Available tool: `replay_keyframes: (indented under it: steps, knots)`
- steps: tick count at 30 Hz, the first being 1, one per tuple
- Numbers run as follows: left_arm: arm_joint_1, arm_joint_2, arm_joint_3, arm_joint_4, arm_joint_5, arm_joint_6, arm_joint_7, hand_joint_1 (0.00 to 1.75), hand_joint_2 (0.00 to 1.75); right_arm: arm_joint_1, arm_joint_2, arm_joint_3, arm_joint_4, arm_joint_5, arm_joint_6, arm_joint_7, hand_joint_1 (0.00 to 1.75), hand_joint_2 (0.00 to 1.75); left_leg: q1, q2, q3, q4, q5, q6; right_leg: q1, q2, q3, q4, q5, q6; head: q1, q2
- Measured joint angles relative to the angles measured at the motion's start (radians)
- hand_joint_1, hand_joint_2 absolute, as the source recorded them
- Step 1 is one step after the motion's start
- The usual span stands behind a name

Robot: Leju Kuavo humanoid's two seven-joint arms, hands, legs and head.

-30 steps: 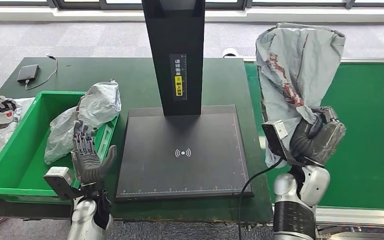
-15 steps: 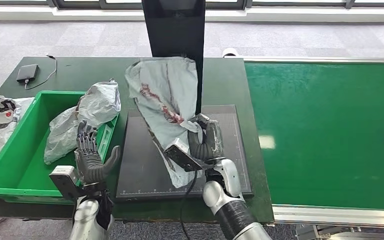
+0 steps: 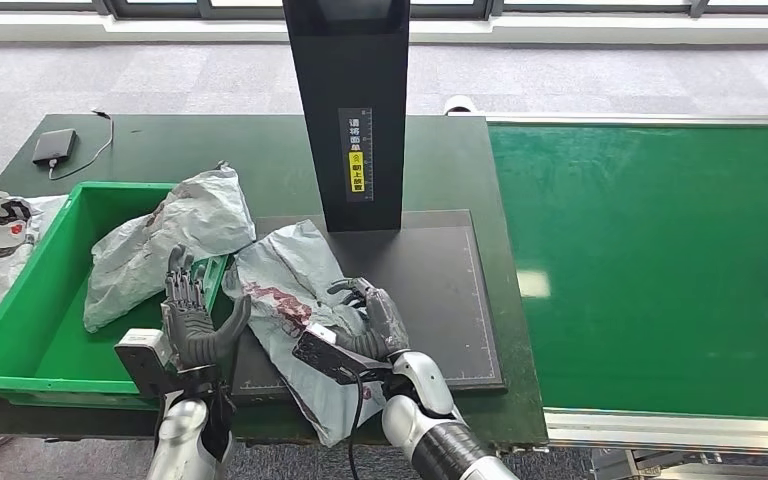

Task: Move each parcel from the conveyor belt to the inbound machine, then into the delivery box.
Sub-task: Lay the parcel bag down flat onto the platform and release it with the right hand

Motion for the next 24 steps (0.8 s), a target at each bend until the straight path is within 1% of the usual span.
replay_keyframes:
  steps: [3,6,8,10,12,14,17,18,20,24]
  knots:
    - [-0.001,0.000,0.000,0.006,0.000,0.000,0.000,0.00,1.75,-0.001,0.000,0.004,0.013,-0.003,0.000,0.000,0.00,1.75,0.000,0.000,0.000,0.000,0.000,0.000,0.000,0.000,0.000,0.000,0.000,0.000,0.000,0.000]
    - [-0.001,0.000,0.000,0.010,0.000,0.001,0.000,0.00,1.75,-0.001,0.000,0.006,0.021,-0.029,-0.010,-0.014,0.00,1.75,0.000,0.000,0.000,0.000,0.000,0.000,0.000,0.000,0.000,0.000,0.000,0.000,0.000,0.000]
    - [-0.001,0.000,0.000,0.013,0.000,0.005,0.000,0.00,1.75,-0.002,0.000,0.006,0.024,-0.045,-0.038,-0.033,0.00,1.75,0.000,0.000,0.000,0.000,0.000,0.000,0.000,0.000,0.000,0.000,0.000,0.000,0.000,0.000]
    - [-0.001,0.000,0.000,0.014,0.002,0.013,0.000,0.00,1.75,-0.002,0.000,0.006,0.025,-0.049,-0.094,-0.056,0.00,0.87,0.000,0.000,0.000,0.000,0.000,0.000,0.000,0.000,0.000,0.000,0.000,0.000,0.000,0.000]
    - [-0.001,0.000,0.000,0.014,0.003,0.026,0.000,0.00,1.75,0.002,0.000,-0.004,0.016,-0.044,-0.170,-0.097,0.00,0.00,0.000,0.000,0.000,0.000,0.000,0.000,0.000,0.000,0.000,0.000,0.000,0.000,0.000,0.000]
    - [0.000,0.000,0.000,0.012,0.000,0.049,0.000,0.00,1.75,0.017,-0.001,-0.039,-0.036,-0.027,-0.230,-0.176,0.00,0.00,0.000,0.000,0.000,0.000,0.000,0.000,0.000,0.000,0.000,0.000,0.000,0.000,0.000,0.000]
    - [0.001,0.000,-0.003,0.003,-0.015,0.101,0.000,0.00,1.75,0.060,-0.007,-0.133,-0.209,-0.019,-0.255,-0.328,0.00,0.00,0.000,-0.001,0.000,0.000,0.000,0.000,0.000,0.000,0.000,0.000,0.000,0.000,0.000,0.000]
    - [0.001,0.000,-0.008,-0.004,-0.027,0.122,0.000,0.00,1.75,0.077,-0.010,-0.165,-0.282,-0.028,-0.257,-0.364,0.00,0.00,0.000,-0.001,0.000,0.000,0.000,0.000,0.000,-0.001,0.000,0.000,0.000,0.000,0.000,0.000]
    - [0.000,0.001,-0.026,-0.019,-0.069,0.166,0.000,0.00,1.75,0.109,-0.017,-0.216,-0.437,-0.049,-0.259,-0.397,0.00,0.00,-0.001,-0.001,-0.001,0.001,0.000,0.000,-0.001,-0.001,0.000,0.000,0.000,0.000,0.000,0.000]
    - [-0.013,0.007,-0.117,-0.007,-0.240,0.278,0.000,0.00,1.75,0.162,-0.031,-0.275,-0.719,-0.064,-0.259,-0.408,0.00,1.75,-0.002,-0.001,0.000,0.001,0.000,0.001,-0.002,-0.001,0.000,0.000,0.000,0.000,0.000,0.000]
